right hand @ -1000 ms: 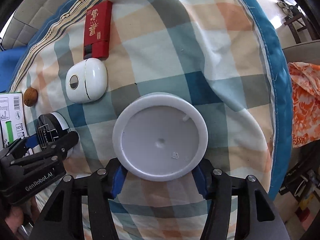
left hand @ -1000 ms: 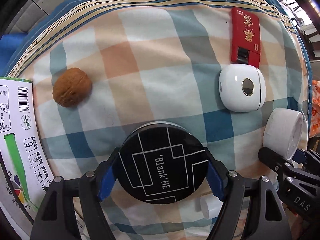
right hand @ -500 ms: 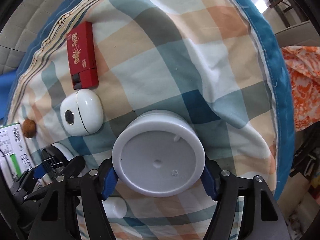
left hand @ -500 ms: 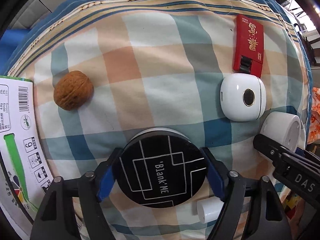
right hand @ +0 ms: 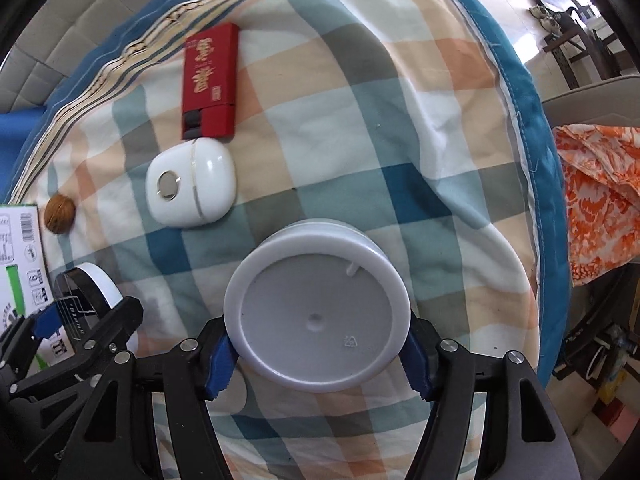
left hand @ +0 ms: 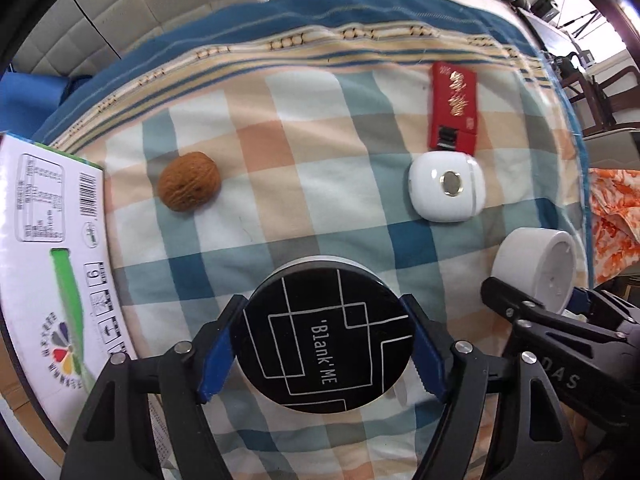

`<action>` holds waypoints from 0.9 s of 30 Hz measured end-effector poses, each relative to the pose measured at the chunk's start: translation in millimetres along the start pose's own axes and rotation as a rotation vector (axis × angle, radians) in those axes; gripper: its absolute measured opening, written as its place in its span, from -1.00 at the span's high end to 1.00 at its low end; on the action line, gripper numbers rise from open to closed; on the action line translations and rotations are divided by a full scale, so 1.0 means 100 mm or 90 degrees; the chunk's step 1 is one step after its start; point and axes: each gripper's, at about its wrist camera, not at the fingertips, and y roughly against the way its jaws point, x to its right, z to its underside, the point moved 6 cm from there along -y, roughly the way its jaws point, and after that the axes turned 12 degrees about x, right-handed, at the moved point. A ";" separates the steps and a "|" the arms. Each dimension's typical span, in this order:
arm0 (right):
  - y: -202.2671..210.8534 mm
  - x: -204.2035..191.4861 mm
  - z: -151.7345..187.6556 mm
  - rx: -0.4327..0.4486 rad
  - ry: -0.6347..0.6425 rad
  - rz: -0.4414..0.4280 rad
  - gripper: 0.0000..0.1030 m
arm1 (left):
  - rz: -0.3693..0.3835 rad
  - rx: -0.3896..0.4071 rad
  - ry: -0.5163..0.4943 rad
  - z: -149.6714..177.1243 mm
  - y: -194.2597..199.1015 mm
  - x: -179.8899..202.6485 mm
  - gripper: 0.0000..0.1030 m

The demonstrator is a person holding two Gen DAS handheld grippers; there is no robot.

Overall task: Organize rigid objects
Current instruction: 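Carry the black tin and white container into the box with both tools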

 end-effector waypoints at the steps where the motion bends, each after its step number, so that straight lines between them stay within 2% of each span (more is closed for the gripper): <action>1: 0.04 0.00 0.03 0.003 0.004 -0.002 -0.36 | 0.002 0.007 -0.002 0.00 0.05 0.00 -0.44; 11: 0.85 -0.30 0.34 0.065 0.047 -0.026 -0.36 | 0.036 0.100 0.002 0.05 1.01 -0.22 -0.44; 15: 1.18 -0.46 0.33 0.086 0.067 -0.041 -0.36 | 0.044 0.129 0.013 0.12 1.27 -0.43 -0.44; 20: 1.47 -0.95 0.40 0.111 0.084 -0.070 -0.36 | 0.048 0.154 0.031 0.22 1.53 -0.76 -0.43; 27: 1.66 -1.78 0.60 0.119 0.113 -0.121 -0.36 | 0.047 0.186 0.081 0.38 1.86 -1.48 -0.43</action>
